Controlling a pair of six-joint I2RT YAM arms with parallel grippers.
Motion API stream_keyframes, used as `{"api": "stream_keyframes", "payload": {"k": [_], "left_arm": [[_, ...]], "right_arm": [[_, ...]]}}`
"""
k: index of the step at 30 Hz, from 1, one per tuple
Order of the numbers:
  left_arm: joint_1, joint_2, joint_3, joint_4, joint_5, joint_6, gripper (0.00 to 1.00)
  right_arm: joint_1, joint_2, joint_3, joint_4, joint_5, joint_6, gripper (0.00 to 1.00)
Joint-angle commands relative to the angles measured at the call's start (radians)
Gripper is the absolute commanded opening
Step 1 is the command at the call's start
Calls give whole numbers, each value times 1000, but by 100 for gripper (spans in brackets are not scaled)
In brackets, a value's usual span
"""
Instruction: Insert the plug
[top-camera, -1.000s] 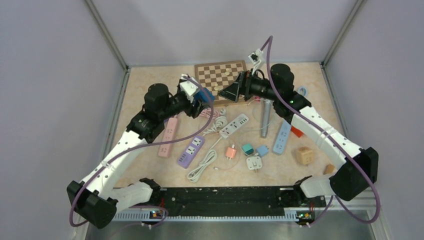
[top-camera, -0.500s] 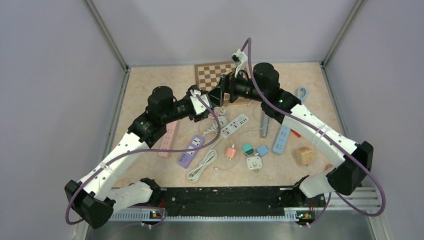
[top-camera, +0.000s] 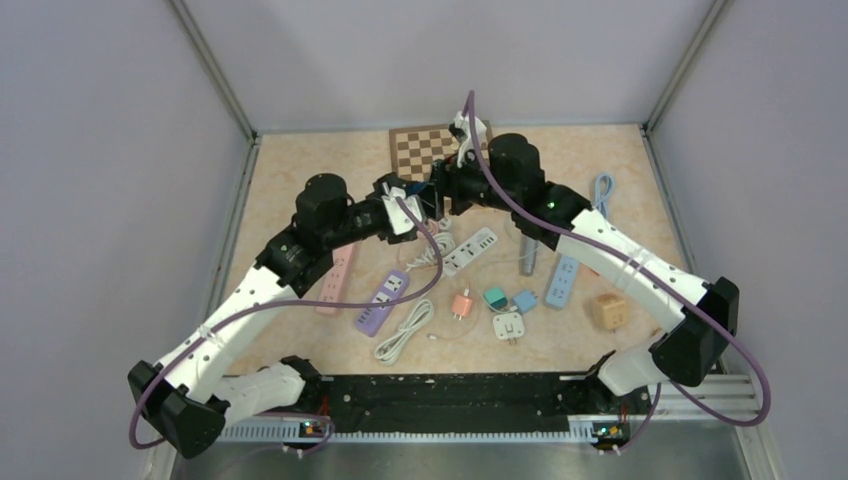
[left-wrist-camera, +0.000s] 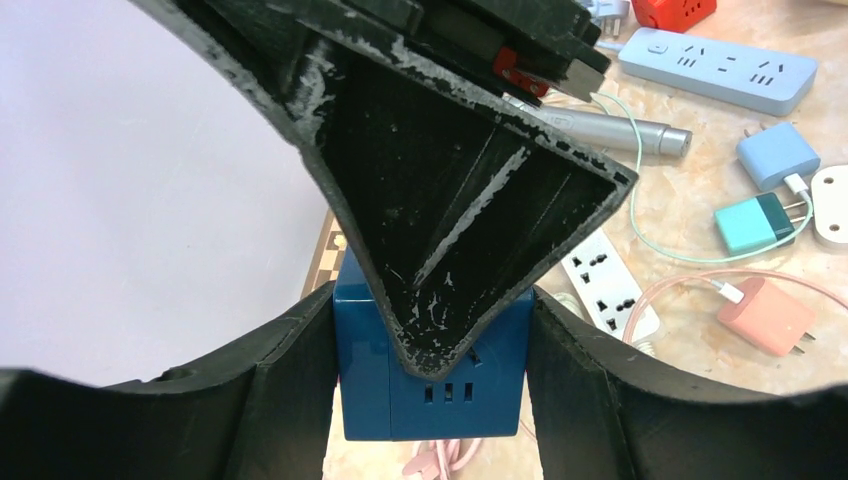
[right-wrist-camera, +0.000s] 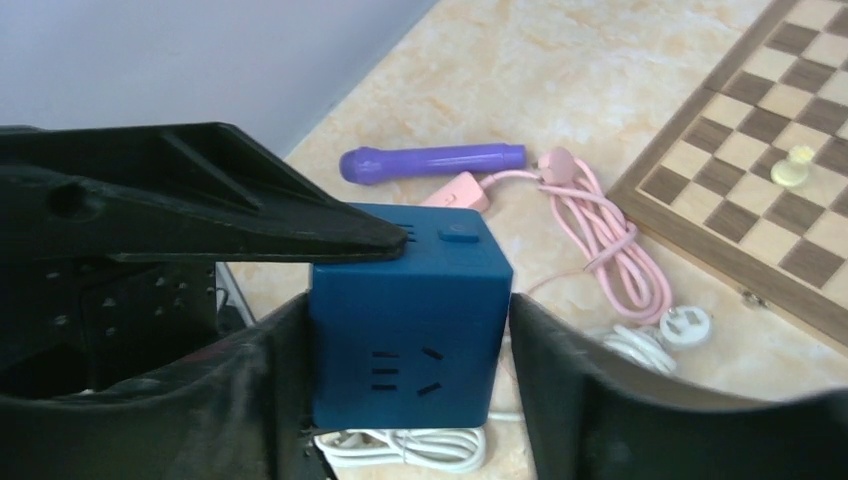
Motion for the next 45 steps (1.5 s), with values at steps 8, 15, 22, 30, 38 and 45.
{"api": "stream_keyframes", "payload": {"k": [8, 15, 22, 30, 38, 45], "left_arm": [[-4, -80, -5, 188, -22, -114, 46], [-3, -161, -62, 243, -169, -339, 99], [-1, -261, -109, 317, -324, -602, 99], [1, -208, 43, 304, -306, -1040, 99], [4, -171, 142, 285, -174, -1161, 99], [10, -141, 180, 297, -27, -1143, 86]], "right_arm": [[7, 1, 31, 117, -80, 61, 11], [-56, 4, 82, 180, -219, 47, 7], [-154, 1, 112, 276, -398, 81, 7], [-183, -63, 25, 657, -554, 278, 7], [-183, -84, 54, 861, -623, 449, 7], [-183, -70, 94, 924, -741, 536, 5]]}}
